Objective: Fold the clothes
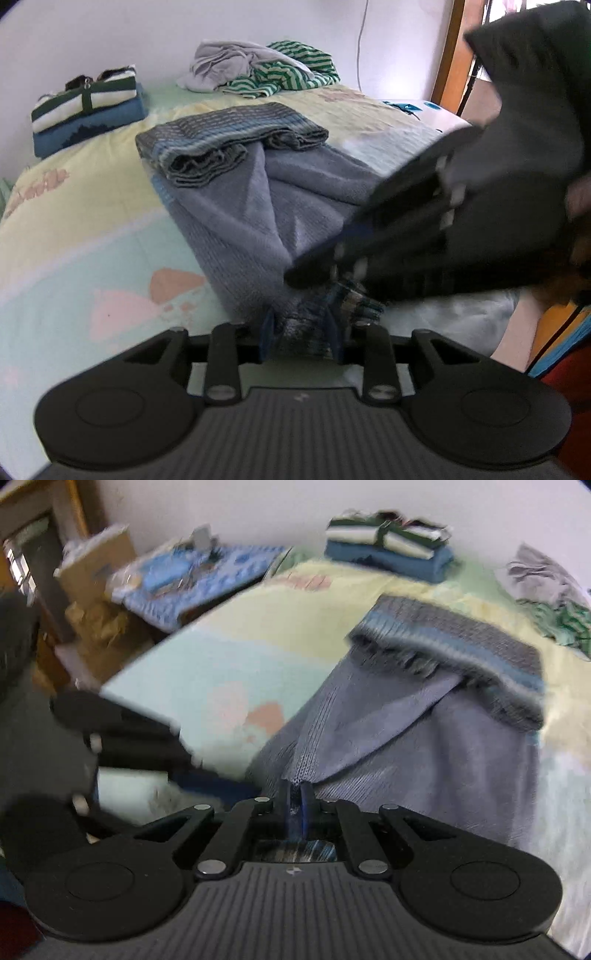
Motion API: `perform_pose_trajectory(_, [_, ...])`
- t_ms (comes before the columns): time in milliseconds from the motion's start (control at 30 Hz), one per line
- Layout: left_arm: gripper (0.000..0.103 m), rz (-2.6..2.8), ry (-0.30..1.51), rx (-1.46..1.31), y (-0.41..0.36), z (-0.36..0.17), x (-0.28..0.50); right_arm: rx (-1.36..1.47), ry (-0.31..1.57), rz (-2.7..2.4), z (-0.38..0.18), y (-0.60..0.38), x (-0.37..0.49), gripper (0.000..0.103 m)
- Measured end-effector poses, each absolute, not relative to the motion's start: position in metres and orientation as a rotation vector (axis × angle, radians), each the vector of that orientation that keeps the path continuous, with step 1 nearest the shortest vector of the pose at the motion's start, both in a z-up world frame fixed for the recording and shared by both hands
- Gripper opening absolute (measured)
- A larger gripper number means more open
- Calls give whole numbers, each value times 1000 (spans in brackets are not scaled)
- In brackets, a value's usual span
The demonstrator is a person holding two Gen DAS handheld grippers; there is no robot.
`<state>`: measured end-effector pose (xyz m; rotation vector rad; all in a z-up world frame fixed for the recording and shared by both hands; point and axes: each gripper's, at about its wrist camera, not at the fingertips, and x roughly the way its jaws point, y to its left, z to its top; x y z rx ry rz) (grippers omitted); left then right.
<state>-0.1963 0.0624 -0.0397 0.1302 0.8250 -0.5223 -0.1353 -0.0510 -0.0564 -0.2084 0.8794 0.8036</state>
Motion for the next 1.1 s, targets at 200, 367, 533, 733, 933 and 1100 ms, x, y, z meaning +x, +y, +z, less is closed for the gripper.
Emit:
perform_pose_trajectory(200, [39, -551, 835, 141, 63, -39, -196, 19, 844, 800, -38, -75, -124, 17])
perform_pose_trajectory(367, [46, -569, 844, 138, 61, -39, -194, 124, 874, 767, -59, -69, -104, 18])
perform_pose_trajectory(533, [52, -584, 852, 144, 60, -38, -193, 44, 827, 816, -73, -54, -116, 11])
perform_pose_trajectory(733, [54, -593, 879, 113, 66, -31, -192, 80, 796, 795, -45, -97, -124, 34])
perform_pose_trajectory(933, [55, -489, 914, -34, 93, -26, -187, 200, 872, 434, -38, -203, -134, 43])
perform_pose_trajectory(1100, [61, -401, 944, -256, 113, -31, -169, 450, 948, 363, -60, -241, -133, 44])
